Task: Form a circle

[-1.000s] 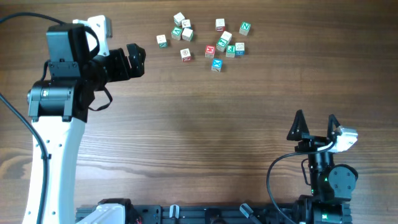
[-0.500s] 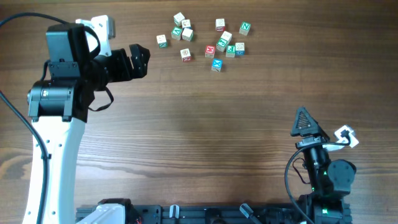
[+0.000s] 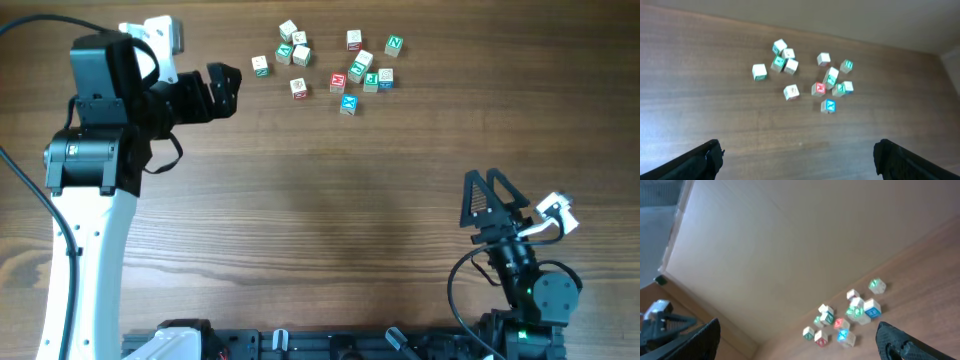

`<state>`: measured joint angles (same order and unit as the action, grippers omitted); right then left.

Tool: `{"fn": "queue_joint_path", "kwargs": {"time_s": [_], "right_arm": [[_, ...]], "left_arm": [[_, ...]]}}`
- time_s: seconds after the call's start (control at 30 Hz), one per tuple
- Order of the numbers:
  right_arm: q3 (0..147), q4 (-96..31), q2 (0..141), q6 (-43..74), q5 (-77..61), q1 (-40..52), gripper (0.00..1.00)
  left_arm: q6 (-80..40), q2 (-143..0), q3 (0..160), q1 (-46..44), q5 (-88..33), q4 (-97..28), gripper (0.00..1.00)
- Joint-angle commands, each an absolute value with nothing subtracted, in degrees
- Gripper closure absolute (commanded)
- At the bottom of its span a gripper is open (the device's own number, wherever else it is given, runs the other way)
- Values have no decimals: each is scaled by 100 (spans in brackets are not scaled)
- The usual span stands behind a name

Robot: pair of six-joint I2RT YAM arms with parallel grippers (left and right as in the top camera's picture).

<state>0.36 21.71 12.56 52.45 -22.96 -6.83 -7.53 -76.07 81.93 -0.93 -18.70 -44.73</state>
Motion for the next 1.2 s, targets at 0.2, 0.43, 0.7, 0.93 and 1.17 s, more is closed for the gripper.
{"fn": "queue_joint_path", "kwargs": {"time_s": [0.2,0.43,0.7,0.93,1.17], "right_arm": [[40,489,1297,6283,-2211,-670,0],[40,143,1297,7607,-1750,-670,0],[40,163,1297,6744,-2029,-670,0],[40,178,1297,4803,-2438,-670,0],[40,163,1299,4805,-2335,-670,0]], "left_arm": [[-635,-7955,8256,-438,-2139,-3435,0],[-469,-9174,8256,-930,-1815,-2886,0],[-473,-10267,8256,-1138,-1817,-2272,0],[-495,-11085,8256,-1317,-1822,-1761,0],[-1116,-11891,8256,-1592,-1035,-961,0]]}}
